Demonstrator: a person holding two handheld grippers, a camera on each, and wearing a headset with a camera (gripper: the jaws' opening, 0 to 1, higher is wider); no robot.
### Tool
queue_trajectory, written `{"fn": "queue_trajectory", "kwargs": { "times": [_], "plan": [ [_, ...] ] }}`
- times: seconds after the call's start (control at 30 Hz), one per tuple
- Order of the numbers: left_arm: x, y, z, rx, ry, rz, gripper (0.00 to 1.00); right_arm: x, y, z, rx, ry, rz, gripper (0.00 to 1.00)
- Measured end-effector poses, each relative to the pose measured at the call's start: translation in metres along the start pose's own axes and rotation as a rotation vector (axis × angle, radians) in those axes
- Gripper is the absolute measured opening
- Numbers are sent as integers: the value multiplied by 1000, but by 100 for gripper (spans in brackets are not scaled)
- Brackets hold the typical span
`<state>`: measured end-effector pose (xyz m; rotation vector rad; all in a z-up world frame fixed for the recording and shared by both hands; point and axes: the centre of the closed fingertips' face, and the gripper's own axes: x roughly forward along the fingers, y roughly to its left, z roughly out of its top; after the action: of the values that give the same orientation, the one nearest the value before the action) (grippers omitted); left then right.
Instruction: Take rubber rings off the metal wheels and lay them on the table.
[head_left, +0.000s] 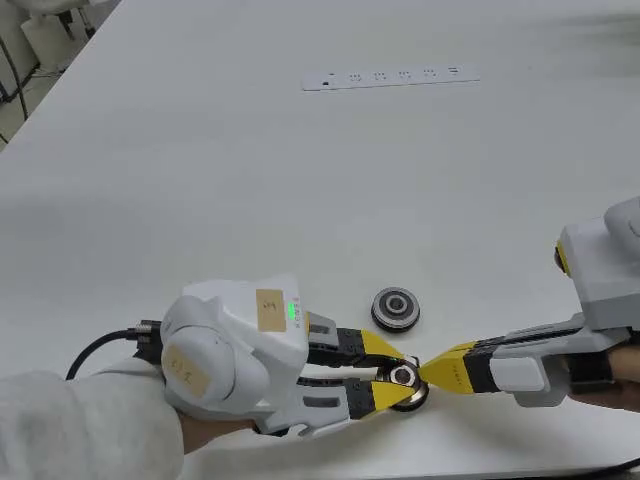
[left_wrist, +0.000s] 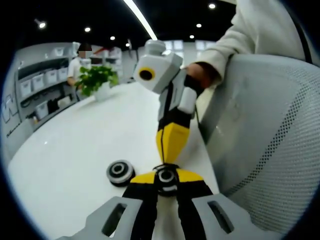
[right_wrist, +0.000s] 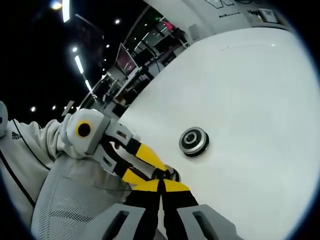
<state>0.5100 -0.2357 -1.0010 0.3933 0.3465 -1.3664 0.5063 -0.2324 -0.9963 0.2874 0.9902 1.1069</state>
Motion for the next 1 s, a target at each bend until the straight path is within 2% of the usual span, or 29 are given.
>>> {"fn": "queue_trajectory", "kwargs": {
  "times": [0.13,0.17,0.2,0.23,0.27,0.33,0.37,0.5,0.57,0.63,0.77,1.0],
  "plan": [
    [0,0,0,-2,0,2,15,1,4,2,-3,-6,23,0],
    [0,0,0,-1,0,2,15,1,14,4,9,-20,77,0],
    [0,0,0,-3,0,1,15,1,12,16,25,-80,60,0],
    [0,0,0,-4,0,2,15,-1,8,4,15,-6,39,0],
    [0,0,0,-5,0,3,15,0,7,7,4,-25,41,0],
    [0,0,0,-7,1,3,15,1,3,5,26,-30,42,0],
    [0,0,0,-11,1,4,15,1,0,5,25,-31,24,0],
    [0,0,0,3,8,8,15,3,-7,2,3,-11,-14,0],
    [0,-1,1,1,32,5,15,3,-11,-2,-14,11,-39,0],
    [0,-1,1,20,42,1,15,3,-10,0,-5,5,-32,0],
    [-3,-1,3,-1,42,-15,18,2,-10,3,-7,-6,-35,0],
    [-15,3,22,-10,0,-20,32,-2,-8,9,-15,-29,-35,0]
  ]
}}
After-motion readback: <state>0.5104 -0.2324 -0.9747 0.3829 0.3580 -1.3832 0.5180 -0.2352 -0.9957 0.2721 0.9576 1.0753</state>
